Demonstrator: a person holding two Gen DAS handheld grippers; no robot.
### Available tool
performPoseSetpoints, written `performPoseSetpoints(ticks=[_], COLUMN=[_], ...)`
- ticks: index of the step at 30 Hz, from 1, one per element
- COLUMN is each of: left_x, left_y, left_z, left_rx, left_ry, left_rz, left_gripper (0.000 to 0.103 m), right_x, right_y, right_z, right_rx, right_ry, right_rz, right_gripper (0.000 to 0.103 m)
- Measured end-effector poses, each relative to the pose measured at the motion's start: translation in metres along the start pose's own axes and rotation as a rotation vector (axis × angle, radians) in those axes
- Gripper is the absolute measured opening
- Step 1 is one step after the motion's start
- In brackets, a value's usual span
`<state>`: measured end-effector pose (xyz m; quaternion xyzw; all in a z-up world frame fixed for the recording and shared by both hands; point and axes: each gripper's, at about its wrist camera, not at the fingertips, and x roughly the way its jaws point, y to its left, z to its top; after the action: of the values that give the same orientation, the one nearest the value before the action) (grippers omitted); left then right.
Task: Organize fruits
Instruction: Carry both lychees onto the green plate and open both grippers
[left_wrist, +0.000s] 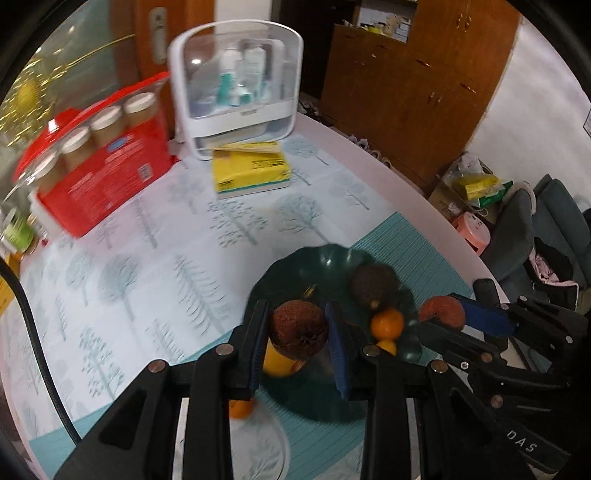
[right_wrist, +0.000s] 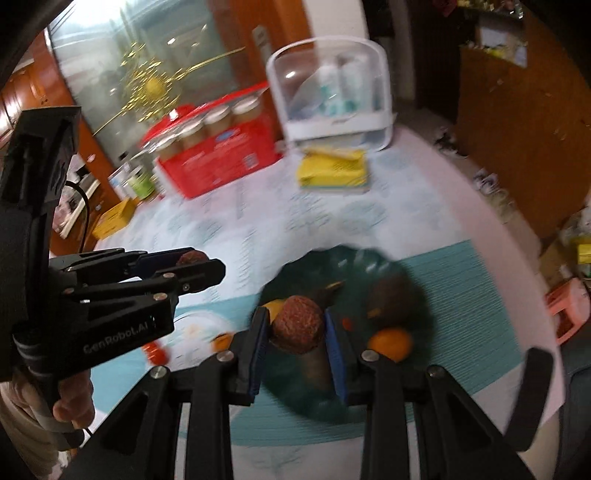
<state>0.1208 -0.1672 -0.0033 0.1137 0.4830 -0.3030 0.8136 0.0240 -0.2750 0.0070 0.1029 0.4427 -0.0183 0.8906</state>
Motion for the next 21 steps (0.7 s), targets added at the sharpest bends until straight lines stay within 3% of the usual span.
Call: performPoseSetpoints(ticks=[6,13,19,21], left_x=[0.063,0.13,0.158,0.161], left_y=[-0.023,-0.031,-0.034,-0.035], left_z=[0.018,0.012,0.006,0.005], left_rx=[-0.004,-0.016,-0.015,-0.014], left_ry=[0.098,0.221,0.272,0.276], left_rz=[0.006,0.03,0.049,0.054], left_gripper=[0.029,0.029,0.03,0.036], right_x=[0.039,0.087,0.109,0.113], right_y=[-0.04,-0.048,-0.05,-0.053], right_z=[-0.007,-0.031,-0.038,-0.037], right_rx=[0.014,-0.024,-0.059,-0.061], right_ry=[0.091,0.222,0.287,0.299], right_rz=[-0.015,0.046,0.086,0.093], right_gripper=[0.031,0.031,0.031,0.031])
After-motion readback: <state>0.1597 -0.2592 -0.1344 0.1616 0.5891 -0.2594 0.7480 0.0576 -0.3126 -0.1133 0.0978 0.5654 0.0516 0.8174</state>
